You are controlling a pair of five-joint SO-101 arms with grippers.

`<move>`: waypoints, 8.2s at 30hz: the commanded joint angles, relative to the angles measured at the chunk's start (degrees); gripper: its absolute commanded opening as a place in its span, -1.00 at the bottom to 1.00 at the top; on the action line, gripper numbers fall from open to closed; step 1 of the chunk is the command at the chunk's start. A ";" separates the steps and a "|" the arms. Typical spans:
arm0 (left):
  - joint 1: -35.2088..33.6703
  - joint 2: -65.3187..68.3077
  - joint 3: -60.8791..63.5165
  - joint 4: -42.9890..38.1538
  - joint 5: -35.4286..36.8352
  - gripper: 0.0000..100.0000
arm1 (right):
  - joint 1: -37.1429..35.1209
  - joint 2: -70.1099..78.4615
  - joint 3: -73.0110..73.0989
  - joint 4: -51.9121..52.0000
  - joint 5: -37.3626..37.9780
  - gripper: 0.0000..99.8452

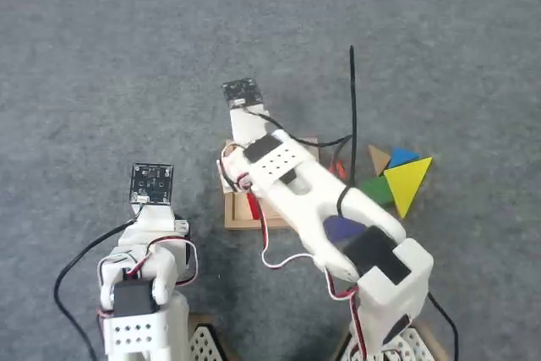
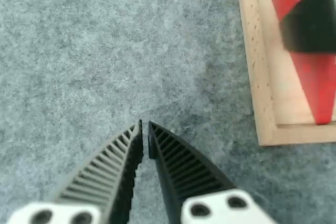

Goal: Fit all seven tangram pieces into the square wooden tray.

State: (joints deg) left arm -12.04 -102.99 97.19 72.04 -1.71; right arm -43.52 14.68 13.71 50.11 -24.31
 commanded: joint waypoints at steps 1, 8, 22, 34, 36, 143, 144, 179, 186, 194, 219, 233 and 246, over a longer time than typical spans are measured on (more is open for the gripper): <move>-0.09 -1.05 -0.75 0.18 0.97 -0.96 | 1.98 -1.54 -3.69 1.80 0.53 -0.36; -0.09 -1.05 -0.75 0.18 0.97 -0.96 | 10.77 -1.01 -3.52 2.95 7.47 -0.41; -0.09 -1.05 -0.75 0.18 0.97 -0.96 | 14.46 3.21 -2.81 3.47 12.48 -0.47; -0.09 -1.05 -0.75 0.18 0.97 -0.96 | 7.87 3.74 -2.99 5.32 12.75 -0.57; -0.09 -1.05 -0.75 0.18 0.97 -0.96 | 5.76 3.65 -3.16 5.32 12.75 -0.57; -0.09 -1.05 -0.75 0.18 0.97 -0.96 | 46.37 -17.36 13.10 12.62 22.51 -0.55; -0.09 -1.05 -0.75 0.18 0.97 -0.96 | 47.08 -15.69 12.31 12.00 20.40 -0.55; -0.09 -1.05 -0.75 0.18 0.97 -0.96 | 48.40 -0.04 -0.97 12.26 14.42 -0.99; -0.09 -1.05 -0.75 0.18 0.97 -0.96 | 47.87 -11.21 -0.79 19.74 14.42 -0.99; -0.09 -1.05 -0.75 0.18 0.97 -0.96 | 38.46 -23.16 -0.70 26.42 21.63 -0.99; -0.09 -1.05 -0.75 0.18 0.97 -0.96 | 15.43 -11.12 1.76 18.68 62.42 -0.99; -0.09 -1.05 -0.75 0.18 0.97 -0.96 | 22.20 2.68 -12.66 19.21 68.75 -0.99; -0.09 -1.05 -0.75 0.18 0.97 -0.96 | 22.81 4.00 -12.75 19.30 69.45 -0.54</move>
State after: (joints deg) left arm -12.04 -102.99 97.19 72.04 -1.71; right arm -21.54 19.87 4.22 69.71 44.26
